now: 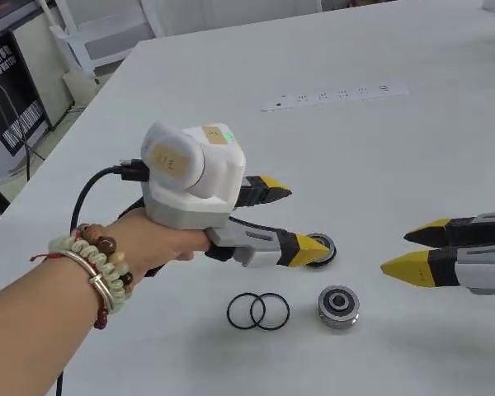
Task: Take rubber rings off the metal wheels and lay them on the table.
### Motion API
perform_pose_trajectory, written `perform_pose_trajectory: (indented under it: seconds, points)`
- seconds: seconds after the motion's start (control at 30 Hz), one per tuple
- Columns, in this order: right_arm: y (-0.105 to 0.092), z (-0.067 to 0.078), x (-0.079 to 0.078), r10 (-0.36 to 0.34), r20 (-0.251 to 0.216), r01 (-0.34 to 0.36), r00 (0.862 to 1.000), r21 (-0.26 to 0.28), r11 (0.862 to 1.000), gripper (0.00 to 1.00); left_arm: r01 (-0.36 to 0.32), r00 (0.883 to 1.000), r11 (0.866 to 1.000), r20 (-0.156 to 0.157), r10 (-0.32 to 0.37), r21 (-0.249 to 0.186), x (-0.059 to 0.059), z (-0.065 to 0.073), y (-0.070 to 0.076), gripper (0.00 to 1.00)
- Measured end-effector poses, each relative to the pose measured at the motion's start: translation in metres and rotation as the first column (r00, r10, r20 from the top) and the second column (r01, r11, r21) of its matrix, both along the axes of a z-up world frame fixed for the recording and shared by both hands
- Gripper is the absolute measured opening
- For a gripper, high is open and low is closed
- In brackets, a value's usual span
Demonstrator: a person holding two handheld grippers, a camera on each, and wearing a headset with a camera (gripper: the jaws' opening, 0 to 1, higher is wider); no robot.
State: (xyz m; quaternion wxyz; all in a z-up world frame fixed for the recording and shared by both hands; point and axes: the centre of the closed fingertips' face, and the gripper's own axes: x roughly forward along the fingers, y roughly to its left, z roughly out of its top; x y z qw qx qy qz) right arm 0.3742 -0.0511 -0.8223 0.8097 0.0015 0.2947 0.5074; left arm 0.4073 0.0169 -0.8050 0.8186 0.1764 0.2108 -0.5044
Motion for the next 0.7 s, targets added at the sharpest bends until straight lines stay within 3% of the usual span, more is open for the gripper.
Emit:
perform_pose_trajectory:
  seconds: [0.17,0.27,0.57,0.7]
  points:
    - [0.009,-0.005,0.002,0.032,0.006,-0.032,0.999,-0.019,0.999,0.42,-0.014,1.000,1.000,-0.011,0.014,0.008,0.008,-0.011,0.001,0.50]
    - [0.013,-0.006,0.003,0.044,0.006,-0.044,0.999,-0.022,0.999,0.42,-0.007,1.000,1.000,-0.029,0.007,0.009,0.007,-0.017,-0.001,0.48]
    - [0.023,-0.012,0.011,0.073,0.011,-0.072,0.997,-0.041,0.997,0.41,-0.003,1.000,1.000,-0.030,0.003,0.026,0.009,-0.030,-0.005,0.36]
    - [0.029,-0.015,0.014,0.090,0.015,-0.089,0.996,-0.050,0.995,0.40,0.006,0.999,1.000,-0.053,-0.004,0.023,0.006,-0.036,-0.006,0.33]
